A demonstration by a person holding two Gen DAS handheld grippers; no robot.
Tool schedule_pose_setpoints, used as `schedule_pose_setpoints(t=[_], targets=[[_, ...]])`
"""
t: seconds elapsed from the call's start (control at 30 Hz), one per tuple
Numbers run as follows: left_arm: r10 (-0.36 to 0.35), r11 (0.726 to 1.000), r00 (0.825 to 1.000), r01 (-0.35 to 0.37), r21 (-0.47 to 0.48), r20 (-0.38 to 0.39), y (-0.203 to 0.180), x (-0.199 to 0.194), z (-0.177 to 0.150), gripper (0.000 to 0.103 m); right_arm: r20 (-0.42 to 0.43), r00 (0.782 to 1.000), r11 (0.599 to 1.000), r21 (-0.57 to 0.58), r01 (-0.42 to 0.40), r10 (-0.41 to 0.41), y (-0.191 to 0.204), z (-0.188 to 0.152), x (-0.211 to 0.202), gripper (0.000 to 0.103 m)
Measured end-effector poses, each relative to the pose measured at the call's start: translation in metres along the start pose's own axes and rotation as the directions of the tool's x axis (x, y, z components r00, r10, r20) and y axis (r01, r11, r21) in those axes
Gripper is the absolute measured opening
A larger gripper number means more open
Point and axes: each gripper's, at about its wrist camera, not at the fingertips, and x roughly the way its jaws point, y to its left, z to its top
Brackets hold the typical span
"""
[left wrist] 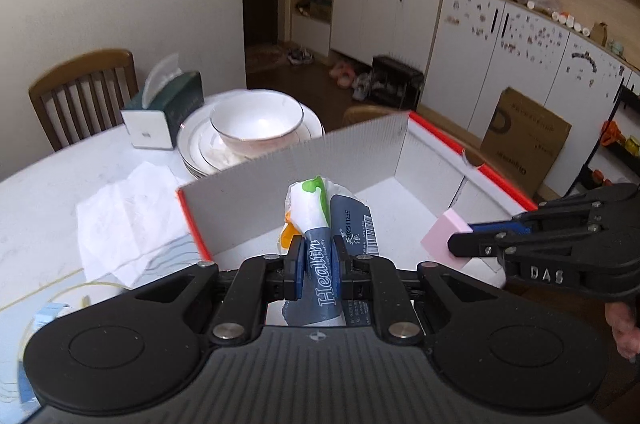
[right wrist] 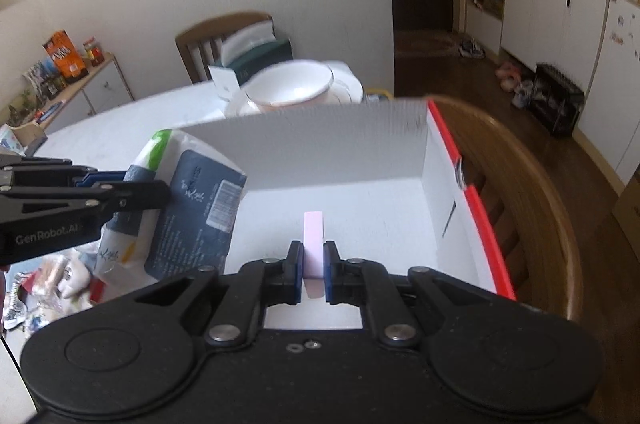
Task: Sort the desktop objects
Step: 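Carry the toothpaste box and pink note pad with both tools into the red box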
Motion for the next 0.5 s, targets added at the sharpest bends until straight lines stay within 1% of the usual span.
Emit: schedule_pose_setpoints(t=[0.1,0.2,0.27,0.4,0.5], targets=[[-0.017,1.0,0.999,0.017,-0.008,-0.037,0.0,0.018,-0.001,0.012,-0.04,0.999,1.0,0.014,-0.003,0.004,-0.006,-0.003,0.014,0.009],[-0.02,1.0,0.996,0.018,-0.02,-0.091,0.0,0.036,-0.003,0.012,-0.083,0.996,1.0,0.029,-0.011,0.013,-0.011,-0.005,0.025,0.009],[-0.018,0.999,0.992,0.014,-0.03,-0.125,0.002,0.046,-0.005,0.012,-0.106,0.994,1.0,0.029,0.001,0.002,-0.012,-0.006,0.032,0.009],[-0.036,0.998,0.984,0.026,-0.056,-0.175,0.007,0.059,-0.008,0.012,-0.147,0.989,1.0,0.026,0.015,-0.011,-0.014,-0.008,0.042,0.009],[-0.041,0.998,0.98,0.033,-0.047,-0.194,0.004,0.065,-0.01,0.012,-0.163,0.986,1.0,0.021,0.021,-0.017,-0.014,-0.008,0.046,0.009]])
